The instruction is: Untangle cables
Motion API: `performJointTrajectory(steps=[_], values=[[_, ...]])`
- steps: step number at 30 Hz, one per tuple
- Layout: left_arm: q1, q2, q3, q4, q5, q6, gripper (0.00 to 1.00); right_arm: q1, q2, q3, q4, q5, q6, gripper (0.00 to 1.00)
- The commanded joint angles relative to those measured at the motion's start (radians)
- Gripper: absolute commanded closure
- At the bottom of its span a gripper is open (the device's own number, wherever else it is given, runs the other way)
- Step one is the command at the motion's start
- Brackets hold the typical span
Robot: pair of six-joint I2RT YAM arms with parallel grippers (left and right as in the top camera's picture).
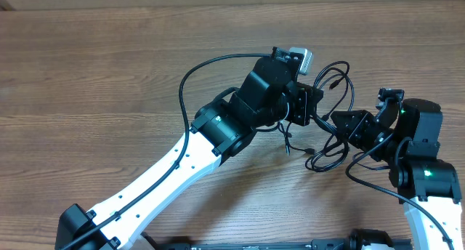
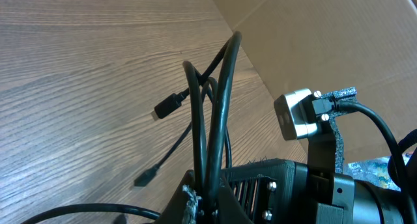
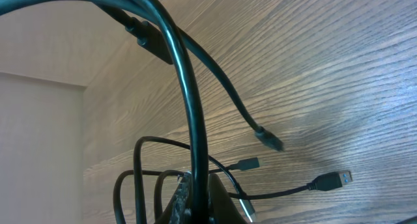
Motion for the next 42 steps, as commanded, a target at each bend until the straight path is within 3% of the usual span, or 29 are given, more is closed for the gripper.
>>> performJointTrajectory(steps=[1,3,10,26,29,42], values=[[0.002,-0.026,0.004,0.001,0.006,-0.013,0.96,-0.001,-0.002,0.008,0.003,-0.005,-0.001,0.96],[0.002,-0.026,0.004,-0.011,0.006,0.018,0.96,-0.001,-0.002,0.008,0.002,-0.005,-0.001,0.96],[0.0,-0.026,0.004,-0.133,0.008,0.314,0.96,-0.001,-0.002,0.008,0.007,-0.006,0.004,0.96],[-0.001,-0.026,0.004,-0.386,0.166,0.723,0.96,-0.001,-0.002,0.008,0.007,0.007,0.003,0.96],[-0.001,-0.026,0.004,-0.439,0.165,0.772,0.96,-0.001,-0.002,0.008,0.006,0.023,0.003,0.96],[-0.001,-0.026,0.004,-0.489,0.166,0.786,0.96,-0.001,-0.002,0.008,-0.042,0.153,0.004,0.96]])
